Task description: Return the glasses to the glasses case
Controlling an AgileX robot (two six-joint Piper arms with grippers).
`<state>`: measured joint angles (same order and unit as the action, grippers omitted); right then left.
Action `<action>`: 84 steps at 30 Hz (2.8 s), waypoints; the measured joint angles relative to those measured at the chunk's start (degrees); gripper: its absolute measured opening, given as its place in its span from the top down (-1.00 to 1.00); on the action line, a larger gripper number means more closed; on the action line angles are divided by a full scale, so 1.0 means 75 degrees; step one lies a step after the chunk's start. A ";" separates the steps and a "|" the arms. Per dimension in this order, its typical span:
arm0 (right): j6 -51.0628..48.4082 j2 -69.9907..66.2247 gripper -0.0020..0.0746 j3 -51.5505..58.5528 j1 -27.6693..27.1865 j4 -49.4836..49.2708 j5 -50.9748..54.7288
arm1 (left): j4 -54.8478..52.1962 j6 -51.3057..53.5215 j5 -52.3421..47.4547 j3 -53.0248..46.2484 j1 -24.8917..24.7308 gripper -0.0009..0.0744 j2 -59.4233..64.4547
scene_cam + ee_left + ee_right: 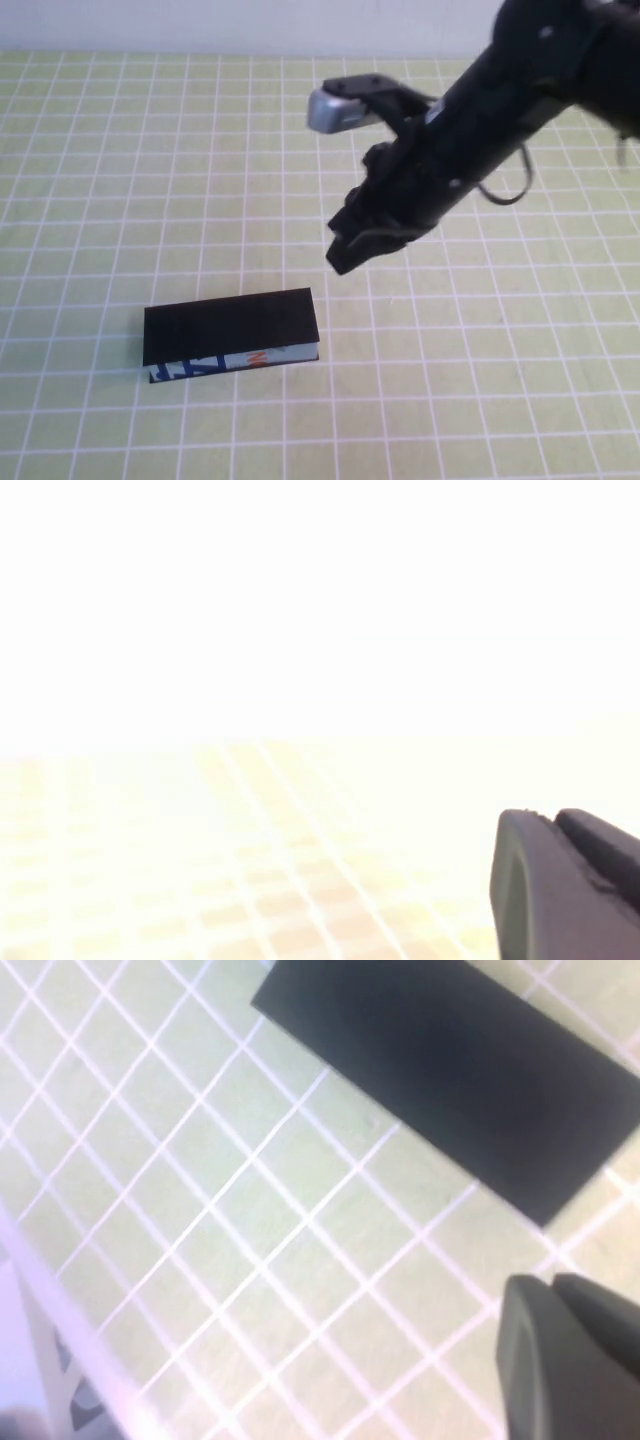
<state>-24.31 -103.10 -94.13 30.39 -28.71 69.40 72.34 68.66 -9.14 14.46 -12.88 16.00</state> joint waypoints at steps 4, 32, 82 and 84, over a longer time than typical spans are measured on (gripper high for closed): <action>0.0427 0.1284 0.98 0.0854 0.0000 0.0329 -0.0074 | 0.0033 0.0000 0.0880 -0.0831 0.0000 0.98 -0.1522; 0.5167 1.2417 0.98 0.9062 0.0000 0.3236 -0.3504 | 0.0146 0.0000 0.1543 -0.2129 0.0000 0.98 -0.2218; 0.5216 1.3800 0.98 1.2758 -0.3565 0.4351 -0.8300 | 0.0146 0.0000 0.1528 -0.2129 0.0000 0.98 -0.2232; 0.4811 1.3811 0.98 1.2758 -0.3565 0.4125 -0.8246 | 0.0146 0.0000 0.1528 -0.2129 0.0000 0.98 -0.2232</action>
<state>11.78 0.49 1.55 3.65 2.23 7.56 73.43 68.66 2.32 -1.51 -12.88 -0.74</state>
